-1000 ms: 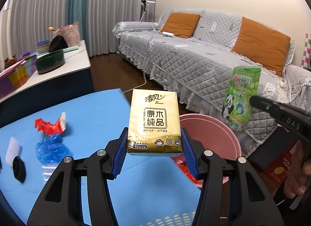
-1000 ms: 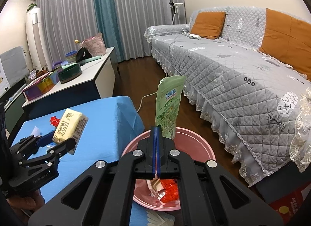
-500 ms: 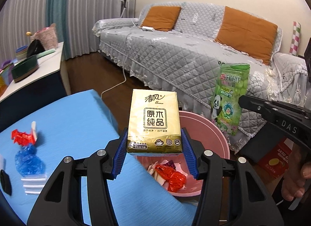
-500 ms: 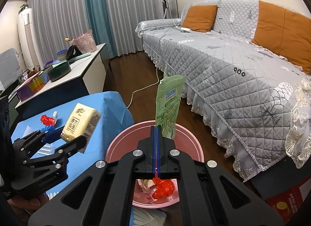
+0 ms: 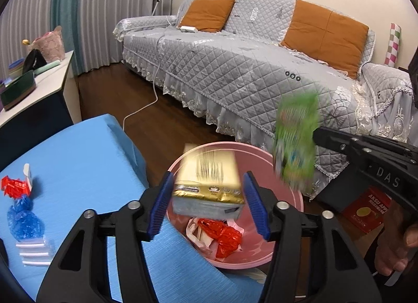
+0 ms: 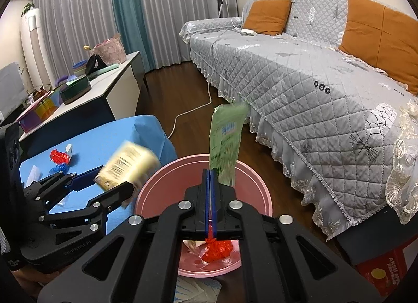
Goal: Collect trash
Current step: 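Carry the tissue pack and green snack bag over the pink bin and open both grippers, then move both open grippers back over the table toward the black strap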
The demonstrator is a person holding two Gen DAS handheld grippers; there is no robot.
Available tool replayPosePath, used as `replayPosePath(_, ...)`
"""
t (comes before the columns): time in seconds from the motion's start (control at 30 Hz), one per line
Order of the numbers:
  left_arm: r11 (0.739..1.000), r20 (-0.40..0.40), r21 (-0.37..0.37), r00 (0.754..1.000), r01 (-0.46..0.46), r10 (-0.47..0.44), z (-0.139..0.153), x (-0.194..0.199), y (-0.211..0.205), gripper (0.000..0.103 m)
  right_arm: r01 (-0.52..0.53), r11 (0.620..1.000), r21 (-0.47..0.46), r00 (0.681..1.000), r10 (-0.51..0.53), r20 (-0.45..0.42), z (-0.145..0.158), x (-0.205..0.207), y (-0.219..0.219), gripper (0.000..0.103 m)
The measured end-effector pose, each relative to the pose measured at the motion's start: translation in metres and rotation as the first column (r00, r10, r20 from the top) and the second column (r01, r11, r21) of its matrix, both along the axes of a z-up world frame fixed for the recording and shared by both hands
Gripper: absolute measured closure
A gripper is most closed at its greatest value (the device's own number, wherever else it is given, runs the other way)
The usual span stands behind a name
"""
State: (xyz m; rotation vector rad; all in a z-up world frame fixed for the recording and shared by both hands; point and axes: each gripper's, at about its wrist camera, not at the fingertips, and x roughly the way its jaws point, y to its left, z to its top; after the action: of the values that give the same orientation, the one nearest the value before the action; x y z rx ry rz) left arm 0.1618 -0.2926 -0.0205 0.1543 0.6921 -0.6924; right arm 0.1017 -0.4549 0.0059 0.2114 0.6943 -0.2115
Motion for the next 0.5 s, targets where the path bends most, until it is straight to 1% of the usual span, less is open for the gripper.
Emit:
replayPosePath(0.03, 1.0, -0.004, -0.005, 1.0, -0.003, 0.003, 0.0, 0.001, 0.001, 0.041, 0.016, 1.0, -0.002, 1.0, -0.016, 0.0, 0.0, -0.001, -0.001, 0.095)
replayPosePath(0.07, 1.0, -0.006, -0.013, 1.0, -0.008, 0.007, 0.001, 0.001, 0.003, 0.041, 0.026, 1.0, 0.001, 1.0, -0.026, 0.002, 0.001, -0.001, -0.003, 0.076)
replayPosePath(0.1, 1.0, -0.007, -0.016, 1.0, -0.011, 0.011, 0.002, 0.002, 0.005, 0.041, 0.036, 0.999, 0.007, 0.999, -0.036, 0.008, 0.001, -0.002, -0.005, 0.063)
replayPosePath(0.13, 1.0, -0.006, -0.018, 1.0, -0.012, 0.012, 0.002, 0.002, 0.006, 0.041, 0.052, 0.999, 0.015, 0.998, -0.052, 0.018, 0.002, -0.004, -0.007, 0.049)
replayPosePath(0.3, 0.999, 0.007, -0.035, 1.0, -0.027, 0.027, 0.009, 0.0, 0.016, 0.041, 0.07, 0.997, 0.024, 0.997, -0.071, 0.017, 0.002, -0.005, -0.011, 0.049)
replayPosePath(0.5, 0.997, 0.018, -0.052, 0.998, -0.061, 0.062, 0.018, -0.003, 0.036, 0.041, 0.075, 0.997, 0.019, 0.997, -0.076, 0.029, 0.005, -0.005, -0.007, 0.049)
